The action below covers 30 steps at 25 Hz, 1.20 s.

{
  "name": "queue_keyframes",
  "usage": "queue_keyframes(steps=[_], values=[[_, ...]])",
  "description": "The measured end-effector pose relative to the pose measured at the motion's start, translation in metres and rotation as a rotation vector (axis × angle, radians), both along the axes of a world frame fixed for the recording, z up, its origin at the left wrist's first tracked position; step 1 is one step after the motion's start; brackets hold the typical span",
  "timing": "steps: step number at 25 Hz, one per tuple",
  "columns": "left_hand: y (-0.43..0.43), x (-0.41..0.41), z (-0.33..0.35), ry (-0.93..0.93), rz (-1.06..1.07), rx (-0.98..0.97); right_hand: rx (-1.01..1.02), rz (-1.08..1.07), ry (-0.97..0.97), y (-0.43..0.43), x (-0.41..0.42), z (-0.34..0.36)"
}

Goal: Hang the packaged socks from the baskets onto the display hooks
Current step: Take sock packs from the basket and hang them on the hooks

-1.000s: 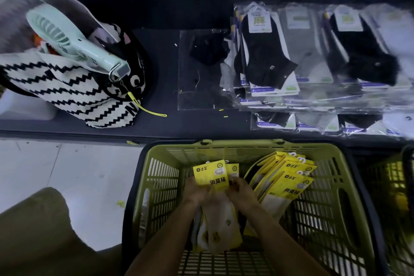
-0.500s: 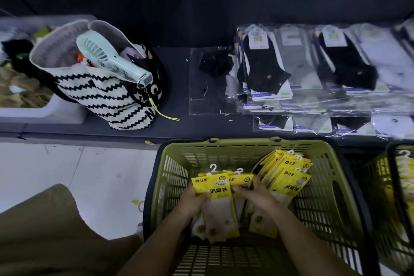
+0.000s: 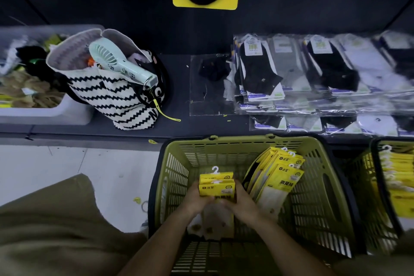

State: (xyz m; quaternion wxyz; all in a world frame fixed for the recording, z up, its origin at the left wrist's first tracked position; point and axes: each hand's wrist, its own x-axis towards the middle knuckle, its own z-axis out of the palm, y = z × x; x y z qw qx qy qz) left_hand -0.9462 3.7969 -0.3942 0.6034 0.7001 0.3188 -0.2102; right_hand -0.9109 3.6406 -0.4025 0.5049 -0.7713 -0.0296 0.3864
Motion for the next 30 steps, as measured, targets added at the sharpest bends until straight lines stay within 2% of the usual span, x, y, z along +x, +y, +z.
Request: queue_keyframes(steps=[5,10,14,20,25,30], values=[[0.005,0.03,0.038,-0.053,-0.037,0.002,-0.013,-0.182,-0.068,-0.002,0.033,0.035],[0.016,0.076,0.099,-0.259,-0.086,0.01,0.002,-0.341,-0.303,0.003,0.079,0.092],[0.033,0.093,0.144,-0.438,-0.065,-0.064,0.124,-0.352,-0.44,0.012,0.102,0.138],[0.045,0.1,0.202,-0.55,-0.007,-0.112,0.296,-0.323,-0.535,0.017,0.112,0.202],[0.043,0.106,0.257,-0.733,0.023,-0.053,0.34,-0.247,-0.599,0.013,0.123,0.274],[0.047,0.119,0.308,-0.879,0.021,0.032,0.291,-0.144,-0.875,0.014,0.135,0.359]])
